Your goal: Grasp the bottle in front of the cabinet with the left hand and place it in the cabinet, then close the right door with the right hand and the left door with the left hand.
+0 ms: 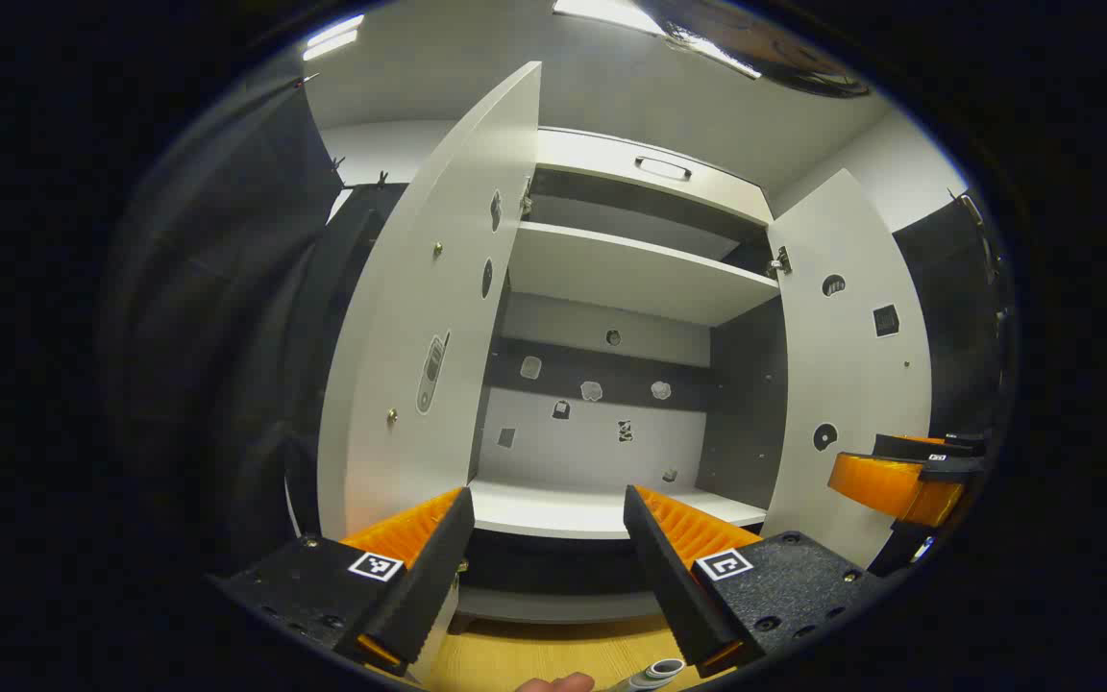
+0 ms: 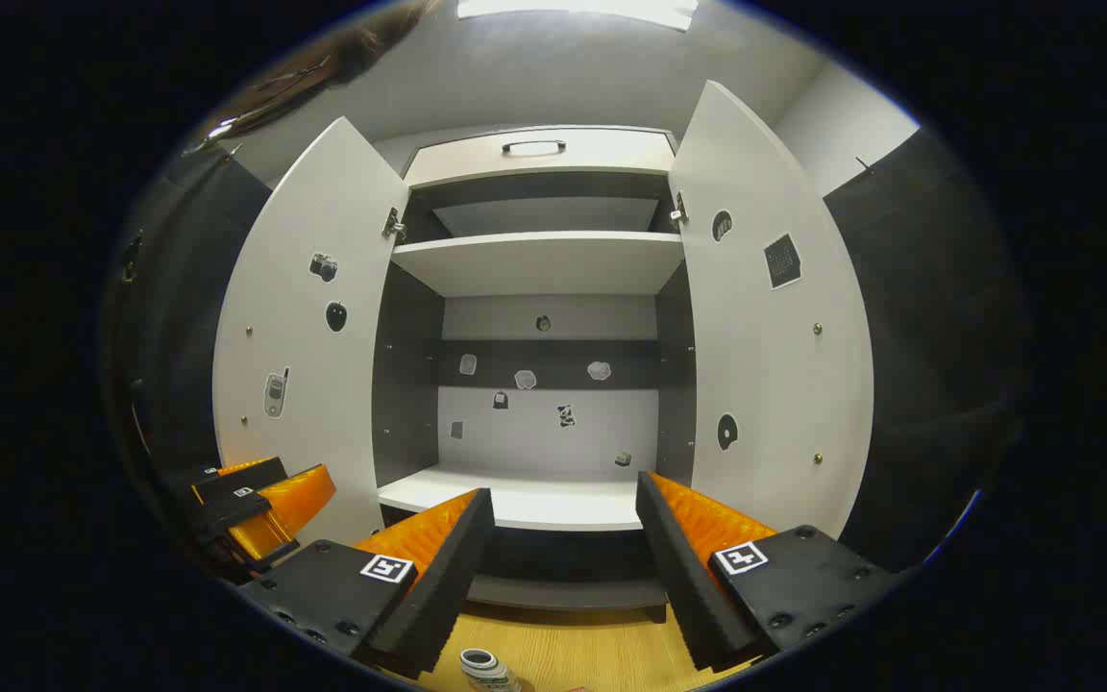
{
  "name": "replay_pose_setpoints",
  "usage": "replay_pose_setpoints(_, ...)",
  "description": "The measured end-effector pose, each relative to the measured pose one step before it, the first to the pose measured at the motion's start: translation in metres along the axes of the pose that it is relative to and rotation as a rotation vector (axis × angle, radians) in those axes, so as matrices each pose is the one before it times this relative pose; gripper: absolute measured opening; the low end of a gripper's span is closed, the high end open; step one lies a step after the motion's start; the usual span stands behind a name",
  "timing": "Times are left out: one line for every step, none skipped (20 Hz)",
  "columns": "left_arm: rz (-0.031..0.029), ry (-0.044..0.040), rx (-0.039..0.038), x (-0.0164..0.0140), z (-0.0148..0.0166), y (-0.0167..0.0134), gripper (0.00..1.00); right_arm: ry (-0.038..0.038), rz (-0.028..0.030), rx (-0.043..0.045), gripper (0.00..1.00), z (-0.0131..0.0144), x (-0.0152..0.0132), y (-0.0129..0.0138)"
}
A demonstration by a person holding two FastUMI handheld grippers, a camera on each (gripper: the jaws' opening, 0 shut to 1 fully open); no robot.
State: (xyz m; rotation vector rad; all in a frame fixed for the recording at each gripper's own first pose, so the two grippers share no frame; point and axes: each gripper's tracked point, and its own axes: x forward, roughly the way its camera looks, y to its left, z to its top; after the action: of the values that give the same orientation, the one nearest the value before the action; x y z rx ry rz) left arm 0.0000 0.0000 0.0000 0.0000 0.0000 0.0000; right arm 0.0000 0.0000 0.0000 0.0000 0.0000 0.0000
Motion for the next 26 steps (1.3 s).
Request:
replay_pose_setpoints(-0.00223, -0.00104, -0.00022, 0.00105, 0.0009, -0.00076, 0.96, -0.00285, -0.00086, 0.00094, 0.98, 0.0008, 0.00076, -0.00016)
replay_pose_setpoints(-0.00259, -0.00059, -0.00058, 0.00046, 0.00021, -0.00069, 0.96, -0.00062, -0.00042, 0.00351, 0.98, -0.00053, 0.00023, -0.00114)
replay_pose_setpoints(-0.00346, -0.0012, 0.00114, -0.00063, 0.00025, -0.00107, 0.96, -0.00044, -0.00106, 0.00606, 0.98, -0.00039, 0.0006, -0.00132)
replay_pose_setpoints(-0.00436, -0.0018, 0.00286, -0.0006, 0.001, -0.00128, 0.96, -0.00137, -0.00216, 0.00696, 0.98, -0.00002, 0.00049, -0.00121)
replay_pose_setpoints(0.00148, -0.00389, 0.00303, -0.00123, 0.00095, 0.00045, 0.96, 0.00264, -0.00315, 0.00419, 0.98, -0.00117, -0.00022, -0.00166)
replay_pose_setpoints(0.0022, -0.00636, 0.00286, 0.00001, 0.00195, 0.00073, 0.96, 0.00381, -0.00199, 0.00137, 0.98, -0.00033, 0.00026, -0.00116)
replay_pose_setpoints(0.00231, -0.00518, 0.00375, -0.00038, 0.00181, 0.00103, 0.96, 0.00222, -0.00162, 0.00038, 0.98, -0.00025, -0.00062, -0.00136)
replay_pose_setpoints(0.00302, -0.00253, 0.00703, -0.00065, 0.00143, 0.00034, 0.96, -0.00179, -0.00284, -0.00037, 0.9, 0.00117, -0.00037, -0.00072)
replay_pose_setpoints(0.00185, -0.0032, 0.00496, -0.00124, 0.00152, 0.00058, 0.96, -0.00334, -0.00205, -0.00159, 0.98, 0.00128, -0.00118, -0.00078)
replay_pose_setpoints(0.00063, -0.00354, 0.00219, -0.00126, 0.00171, -0.00022, 0.96, -0.00346, -0.00166, -0.00244, 0.98, 0.00155, -0.00096, -0.00056)
replay_pose_setpoints(-0.00084, -0.0015, 0.00047, -0.00163, 0.00033, -0.00024, 0.96, -0.00254, -0.00216, -0.00283, 0.98, 0.0008, -0.00157, -0.00019)
replay_pose_setpoints(-0.00118, -0.00063, 0.00074, -0.00021, 0.00046, -0.00107, 0.96, -0.00352, -0.00036, -0.00214, 0.98, 0.00081, -0.00231, 0.00002)
replay_pose_setpoints(-0.00129, -0.00012, 0.00182, 0.00018, 0.00022, -0.00064, 0.96, -0.00367, 0.0009, 0.00012, 0.9, 0.00113, -0.00161, 0.00064)
replay_pose_setpoints(-0.00189, -0.00018, 0.0021, -0.00093, 0.00127, -0.00125, 0.96, -0.00248, 0.00227, 0.00144, 0.98, 0.00074, -0.00144, 0.00037)
replay_pose_setpoints(-0.00017, -0.00167, 0.00217, -0.00174, 0.00083, 0.0002, 0.96, -0.00339, 0.00261, 0.00447, 0.98, 0.00072, -0.00086, 0.00066)
replay_pose_setpoints(0.00289, -0.00291, 0.00195, -0.00134, 0.0004, 0.00053, 0.96, -0.00128, 0.00033, 0.00465, 0.98, 0.00014, -0.00046, -0.00068)
replay_pose_setpoints(0.00174, -0.00016, 0.00097, -0.00134, -0.00057, 0.00002, 0.96, 0.0043, -0.00201, 0.00264, 0.98, -0.00118, -0.00129, -0.00134)
replay_pose_setpoints(-0.00572, 0.00371, -0.00192, -0.00087, -0.00091, -0.00196, 0.96, 0.00214, -0.00613, 0.0048, 0.98, -0.00043, -0.00175, -0.00231)
replay_pose_setpoints(-0.01306, 0.0077, -0.00381, -0.00083, -0.00272, -0.00373, 0.96, -0.00156, -0.00889, 0.00847, 0.98, -0.00006, -0.0028, -0.00302)
replay_pose_setpoints(-0.01644, 0.01373, -0.00441, -0.00032, -0.00476, -0.00439, 0.95, -0.00075, -0.01202, 0.00954, 0.98, -0.00076, -0.00203, -0.00364)
replay_pose_setpoints(-0.01831, 0.02128, -0.00645, 0.00039, -0.00732, -0.00419, 0.95, 0.00026, -0.01704, 0.00767, 0.98, -0.00101, -0.00251, -0.00536)
replay_pose_setpoints(-0.0263, 0.03208, -0.00991, 0.00227, -0.01135, -0.00672, 0.95, 0.00013, -0.01939, 0.00342, 0.98, -0.00031, -0.00291, -0.0065)
replay_pose_setpoints(-0.03481, 0.04879, -0.00869, 0.00093, -0.01705, -0.00923, 0.95, -0.00018, -0.01966, -0.00088, 0.98, -0.00093, -0.00227, -0.00669)
replay_pose_setpoints(-0.03254, 0.05274, -0.01025, 0.0017, -0.02157, -0.00861, 0.96, 0.00199, -0.0172, -0.00282, 0.98, -0.00053, -0.00206, -0.00733)
replay_pose_setpoints(-0.03198, 0.06117, -0.01226, 0.00091, -0.02465, -0.00934, 0.96, 0.00746, -0.01554, -0.00451, 0.98, -0.00184, -0.00178, -0.00733)
replay_pose_setpoints(-0.03793, 0.06561, -0.01358, 0.00189, -0.02793, -0.01032, 0.96, 0.01017, -0.01554, -0.00418, 0.98, -0.00184, -0.0016, -0.00654)
